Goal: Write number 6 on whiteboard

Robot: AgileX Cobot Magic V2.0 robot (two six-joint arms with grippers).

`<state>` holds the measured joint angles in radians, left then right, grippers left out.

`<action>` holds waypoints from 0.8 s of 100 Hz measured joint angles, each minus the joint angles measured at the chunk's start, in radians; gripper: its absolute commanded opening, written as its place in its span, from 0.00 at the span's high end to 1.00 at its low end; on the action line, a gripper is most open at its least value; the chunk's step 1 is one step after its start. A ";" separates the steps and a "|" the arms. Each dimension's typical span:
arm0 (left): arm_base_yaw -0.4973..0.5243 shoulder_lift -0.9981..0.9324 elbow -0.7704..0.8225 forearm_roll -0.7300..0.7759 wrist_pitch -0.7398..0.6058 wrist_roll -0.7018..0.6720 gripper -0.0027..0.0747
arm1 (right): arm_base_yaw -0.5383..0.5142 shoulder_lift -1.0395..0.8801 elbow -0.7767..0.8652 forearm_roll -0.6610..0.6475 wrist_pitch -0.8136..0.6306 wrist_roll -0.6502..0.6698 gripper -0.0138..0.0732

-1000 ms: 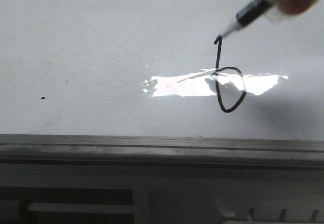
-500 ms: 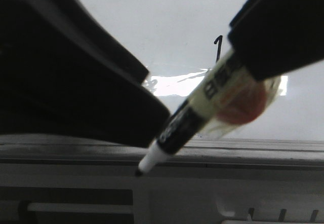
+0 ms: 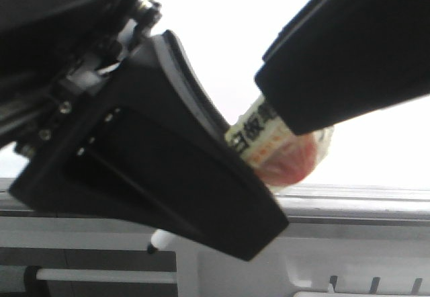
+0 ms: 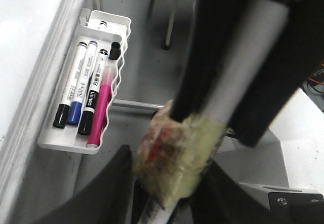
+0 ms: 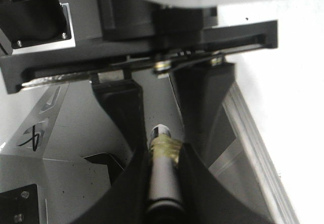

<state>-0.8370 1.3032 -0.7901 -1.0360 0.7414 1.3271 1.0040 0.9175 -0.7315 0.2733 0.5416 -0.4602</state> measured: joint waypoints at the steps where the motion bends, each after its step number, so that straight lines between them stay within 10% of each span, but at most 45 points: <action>1: 0.000 0.000 0.000 0.002 0.002 0.000 0.86 | 0.000 0.000 0.000 0.000 0.000 0.000 0.92; 7: 0.000 0.000 0.000 0.008 0.009 0.004 0.99 | 0.000 0.002 0.000 0.000 -0.004 0.000 0.92; 31: -0.002 0.000 -0.004 0.027 0.020 0.028 0.99 | 0.000 0.002 0.000 0.011 -0.004 0.005 0.86; 58: -0.002 0.001 -0.005 0.023 0.009 0.016 0.99 | -0.038 0.000 0.000 -0.019 -0.010 0.005 0.18; 69: -0.002 0.001 0.003 -0.019 -0.064 -0.012 0.99 | -0.096 -0.037 0.000 -0.031 0.005 0.005 0.25; 80: -0.002 0.001 0.029 -0.162 -0.236 -0.031 0.99 | -0.172 -0.107 0.000 -0.033 0.032 0.005 0.56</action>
<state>-0.8392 1.3039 -0.7611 -1.1982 0.5051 1.2957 0.8316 0.8104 -0.7315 0.2403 0.5736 -0.4551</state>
